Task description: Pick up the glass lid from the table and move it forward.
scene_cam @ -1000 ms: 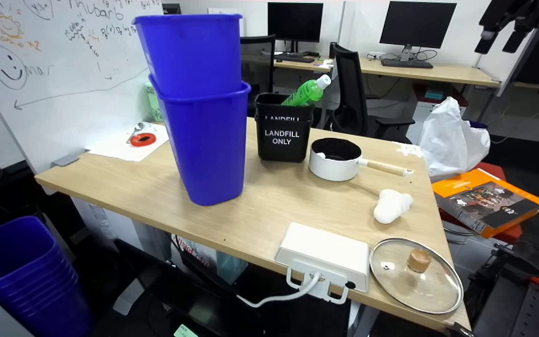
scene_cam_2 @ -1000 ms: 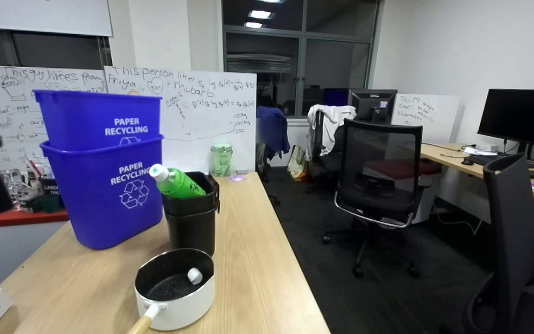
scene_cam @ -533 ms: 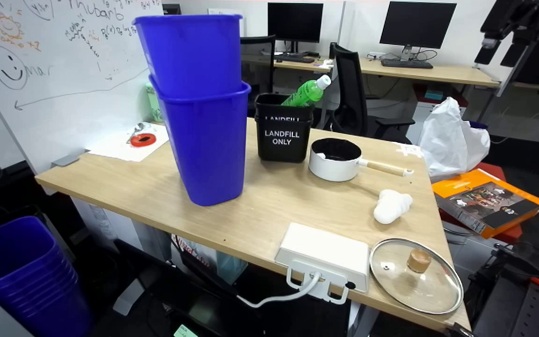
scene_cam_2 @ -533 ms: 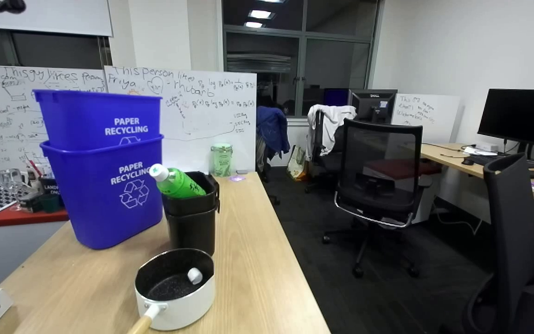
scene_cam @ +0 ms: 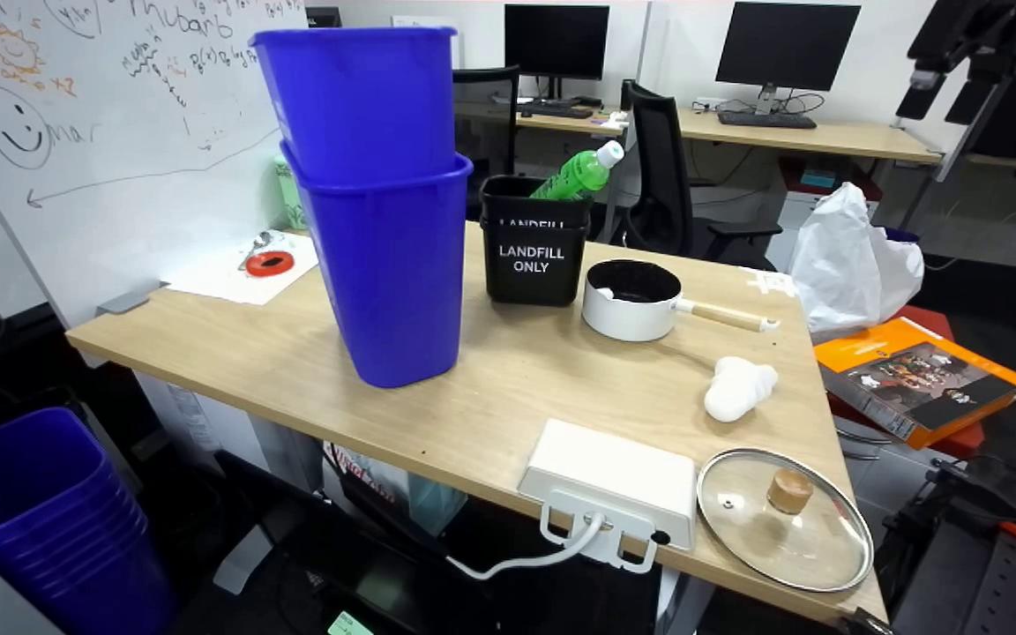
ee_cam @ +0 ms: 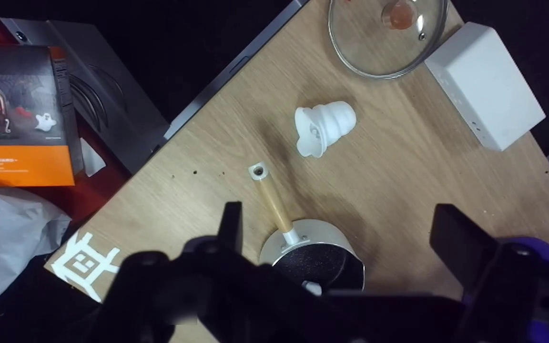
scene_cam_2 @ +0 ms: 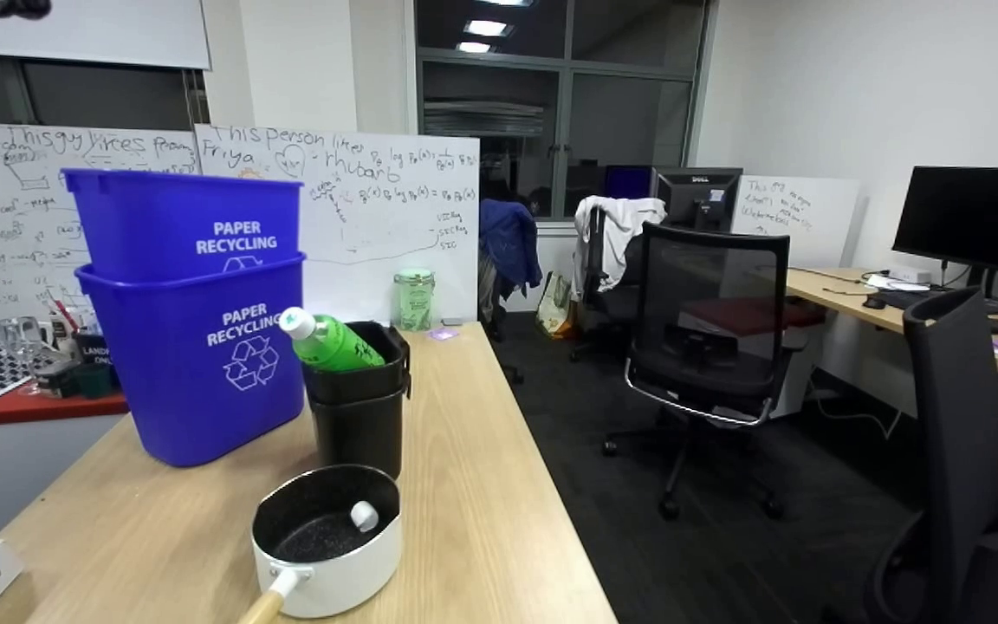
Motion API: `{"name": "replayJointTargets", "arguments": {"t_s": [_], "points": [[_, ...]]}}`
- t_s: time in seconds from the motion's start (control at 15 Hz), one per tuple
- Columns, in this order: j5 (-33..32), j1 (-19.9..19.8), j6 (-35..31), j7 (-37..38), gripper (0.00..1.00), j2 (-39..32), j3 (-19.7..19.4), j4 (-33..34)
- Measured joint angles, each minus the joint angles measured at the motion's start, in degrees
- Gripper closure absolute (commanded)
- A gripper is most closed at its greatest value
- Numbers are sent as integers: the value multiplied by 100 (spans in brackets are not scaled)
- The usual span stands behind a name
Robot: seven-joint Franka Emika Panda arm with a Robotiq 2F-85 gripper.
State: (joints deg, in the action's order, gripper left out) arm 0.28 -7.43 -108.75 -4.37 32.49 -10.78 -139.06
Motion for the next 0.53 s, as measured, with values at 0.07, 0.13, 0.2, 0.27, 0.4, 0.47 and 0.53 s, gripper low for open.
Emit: {"name": "replayJointTargets", "arguments": {"t_s": [0.07, 0.13, 0.2, 0.27, 0.4, 0.47, 0.53], "points": [[0, 5, 66, -1, 0, 16, 22, -16], [0, 14, 163, -2, 0, 52, 69, -67], [1, 41, 292, -3, 0, 121, 135, -160], [3, 87, 434, -2, 0, 217, 216, -290], [12, 225, 675, -1, 0, 472, 382, -633], [13, 299, 737, 5, 0, 605, 464, -830], [14, 365, 747, 25, 0, 728, 540, -1032]]}}
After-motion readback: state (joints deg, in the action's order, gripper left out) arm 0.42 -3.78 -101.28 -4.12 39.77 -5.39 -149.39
